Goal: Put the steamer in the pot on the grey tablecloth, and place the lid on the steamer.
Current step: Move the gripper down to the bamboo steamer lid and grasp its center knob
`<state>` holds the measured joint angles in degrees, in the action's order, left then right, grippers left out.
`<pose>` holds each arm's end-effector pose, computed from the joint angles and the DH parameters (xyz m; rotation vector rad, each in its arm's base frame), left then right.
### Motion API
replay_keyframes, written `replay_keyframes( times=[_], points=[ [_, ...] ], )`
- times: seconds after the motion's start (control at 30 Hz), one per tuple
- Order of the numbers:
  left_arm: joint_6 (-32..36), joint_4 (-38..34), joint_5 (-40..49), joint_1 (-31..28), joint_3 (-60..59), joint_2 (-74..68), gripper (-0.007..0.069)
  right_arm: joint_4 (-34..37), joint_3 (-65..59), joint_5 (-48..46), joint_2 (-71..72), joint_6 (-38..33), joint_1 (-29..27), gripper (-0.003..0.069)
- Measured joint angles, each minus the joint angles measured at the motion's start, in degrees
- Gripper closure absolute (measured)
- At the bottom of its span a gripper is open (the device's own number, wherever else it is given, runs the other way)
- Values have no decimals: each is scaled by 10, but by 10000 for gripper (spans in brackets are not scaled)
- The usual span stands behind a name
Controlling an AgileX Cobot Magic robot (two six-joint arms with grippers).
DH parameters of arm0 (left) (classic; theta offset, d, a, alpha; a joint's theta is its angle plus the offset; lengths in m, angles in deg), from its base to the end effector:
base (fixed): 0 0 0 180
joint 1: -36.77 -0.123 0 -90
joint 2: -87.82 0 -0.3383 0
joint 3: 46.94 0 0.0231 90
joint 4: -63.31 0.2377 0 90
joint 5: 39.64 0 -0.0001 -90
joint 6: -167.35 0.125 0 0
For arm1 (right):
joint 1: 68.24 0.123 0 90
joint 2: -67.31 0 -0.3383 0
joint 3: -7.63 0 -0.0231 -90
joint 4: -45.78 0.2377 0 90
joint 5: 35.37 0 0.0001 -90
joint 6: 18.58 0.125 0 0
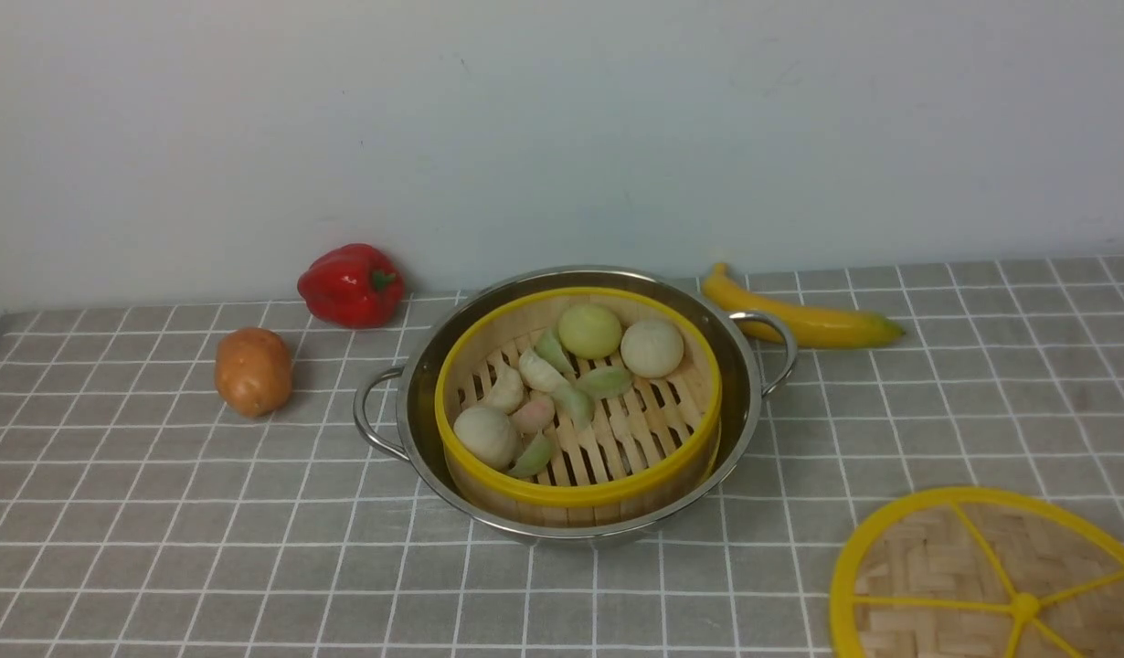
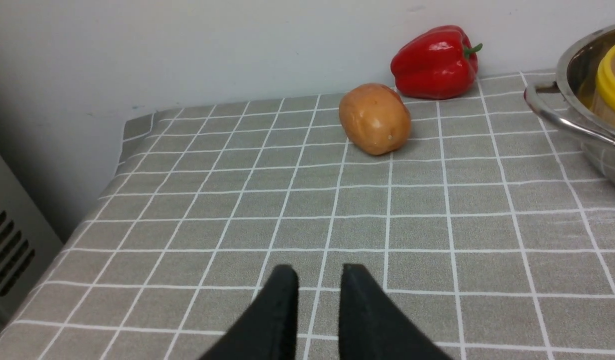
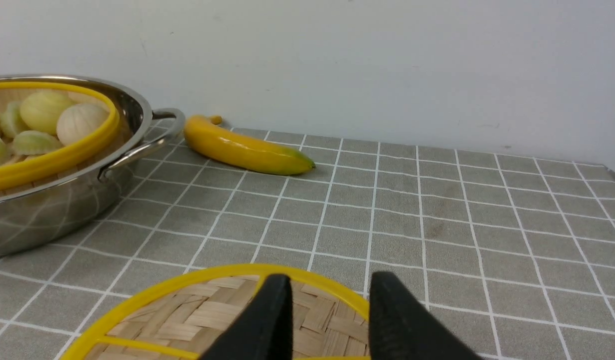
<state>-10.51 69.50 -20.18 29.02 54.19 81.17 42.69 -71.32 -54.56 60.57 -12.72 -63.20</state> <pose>0.0191 0.0071 0.1716 -0.0217 1.8360 0.2259 0.0202 -0.0004 0.1715 -0.0210 1.8307 0.0818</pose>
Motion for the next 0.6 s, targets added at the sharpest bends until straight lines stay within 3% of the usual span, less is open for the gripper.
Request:
replay_keyframes(
  times=[0.6],
  points=[
    [-1, 3, 0, 0, 0, 0, 466, 0, 0, 0, 0, 0, 0, 416]
  ],
)
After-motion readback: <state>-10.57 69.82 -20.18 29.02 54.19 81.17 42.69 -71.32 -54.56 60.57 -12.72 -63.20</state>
